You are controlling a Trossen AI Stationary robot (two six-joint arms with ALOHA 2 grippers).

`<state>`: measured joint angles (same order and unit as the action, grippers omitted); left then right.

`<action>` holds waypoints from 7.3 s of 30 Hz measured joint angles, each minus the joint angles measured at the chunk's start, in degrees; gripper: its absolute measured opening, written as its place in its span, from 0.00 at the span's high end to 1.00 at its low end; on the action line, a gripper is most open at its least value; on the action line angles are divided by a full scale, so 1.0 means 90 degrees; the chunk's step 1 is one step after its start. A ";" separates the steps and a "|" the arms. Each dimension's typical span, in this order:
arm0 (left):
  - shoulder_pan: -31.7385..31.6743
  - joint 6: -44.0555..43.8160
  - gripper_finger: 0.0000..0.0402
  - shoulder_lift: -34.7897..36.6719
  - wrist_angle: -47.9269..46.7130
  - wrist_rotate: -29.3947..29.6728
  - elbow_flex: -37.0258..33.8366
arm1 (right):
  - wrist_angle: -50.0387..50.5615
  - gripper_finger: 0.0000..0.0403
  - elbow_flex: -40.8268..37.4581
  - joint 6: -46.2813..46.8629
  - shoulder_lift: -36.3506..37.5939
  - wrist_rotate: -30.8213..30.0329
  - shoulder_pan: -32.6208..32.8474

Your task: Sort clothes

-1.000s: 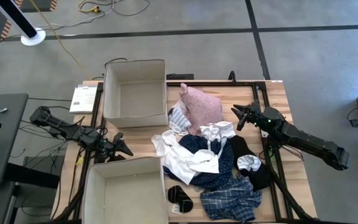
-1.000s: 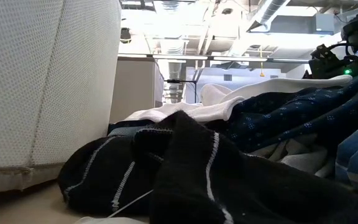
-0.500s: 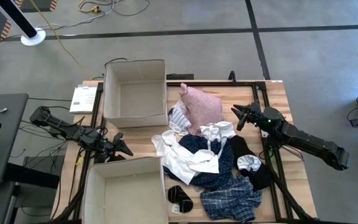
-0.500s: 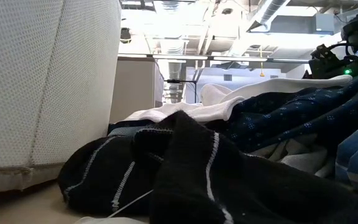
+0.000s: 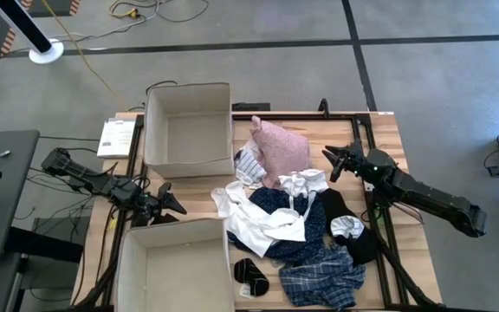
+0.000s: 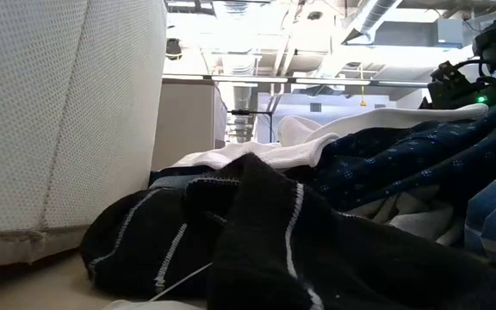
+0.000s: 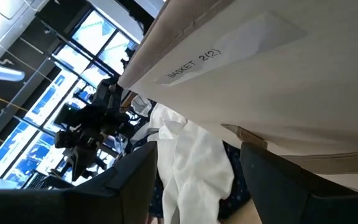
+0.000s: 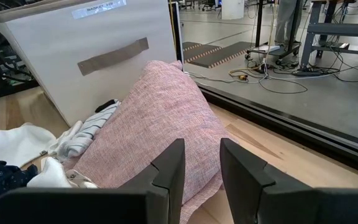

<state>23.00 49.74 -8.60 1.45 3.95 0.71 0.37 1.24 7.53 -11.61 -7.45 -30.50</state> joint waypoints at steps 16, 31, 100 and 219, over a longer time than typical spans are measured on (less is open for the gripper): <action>-0.0001 -0.0002 0.44 0.0000 0.0007 0.0016 0.0000 | 0.0001 0.71 0.0001 0.0000 0.0000 0.0001 -0.0001; 0.0001 -0.0002 0.44 0.0000 0.0010 0.0016 0.0000 | 0.0002 0.71 -0.0001 0.0000 0.0001 0.0001 0.0000; -0.0002 -0.3476 0.44 -0.0002 -0.0022 -0.0047 0.0002 | -0.0001 0.71 -0.0001 0.0017 -0.0001 0.0001 0.0002; 0.0049 -0.4297 0.44 -0.1420 0.0672 0.0758 0.2569 | -0.0628 0.04 0.4911 -0.0845 -0.9296 0.0395 0.0192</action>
<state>23.44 11.06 -21.38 7.51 10.78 23.83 -5.28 45.44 -0.08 -95.28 -3.90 -28.77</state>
